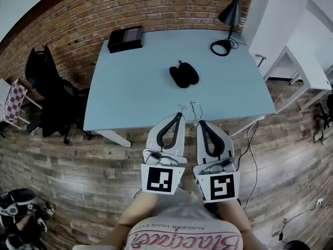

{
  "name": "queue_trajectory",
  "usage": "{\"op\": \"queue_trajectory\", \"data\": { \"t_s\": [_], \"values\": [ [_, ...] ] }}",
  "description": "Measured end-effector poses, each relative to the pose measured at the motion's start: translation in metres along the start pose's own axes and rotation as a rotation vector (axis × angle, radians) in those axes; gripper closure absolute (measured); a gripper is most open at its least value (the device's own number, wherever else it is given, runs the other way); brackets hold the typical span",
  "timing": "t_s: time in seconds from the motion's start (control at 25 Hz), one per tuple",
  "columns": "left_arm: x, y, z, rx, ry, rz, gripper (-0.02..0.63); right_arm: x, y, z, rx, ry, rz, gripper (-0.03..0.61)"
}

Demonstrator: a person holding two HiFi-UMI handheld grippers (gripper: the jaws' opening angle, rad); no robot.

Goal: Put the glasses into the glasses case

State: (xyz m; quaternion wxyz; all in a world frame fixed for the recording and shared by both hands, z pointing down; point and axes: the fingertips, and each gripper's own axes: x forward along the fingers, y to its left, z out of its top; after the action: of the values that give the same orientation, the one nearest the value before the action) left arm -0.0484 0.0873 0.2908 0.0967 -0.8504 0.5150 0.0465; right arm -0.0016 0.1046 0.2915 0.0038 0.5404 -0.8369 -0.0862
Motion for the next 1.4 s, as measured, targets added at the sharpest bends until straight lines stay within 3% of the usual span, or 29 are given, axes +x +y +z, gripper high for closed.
{"op": "queue_trajectory", "data": {
  "t_s": [0.4,0.84,1.4],
  "values": [
    [0.036,0.005,-0.019,-0.027,0.023,-0.015,0.611,0.028,-0.028,-0.016,0.012,0.025,-0.01,0.568],
    [0.127,0.022,-0.043,-0.019,0.049,0.017,0.611,0.101,-0.091,-0.036,0.041,0.023,0.021,0.566],
    [0.246,0.057,-0.064,0.009,0.073,0.128,0.611,0.208,-0.168,-0.049,0.069,-0.011,0.136,0.566]
  ]
}}
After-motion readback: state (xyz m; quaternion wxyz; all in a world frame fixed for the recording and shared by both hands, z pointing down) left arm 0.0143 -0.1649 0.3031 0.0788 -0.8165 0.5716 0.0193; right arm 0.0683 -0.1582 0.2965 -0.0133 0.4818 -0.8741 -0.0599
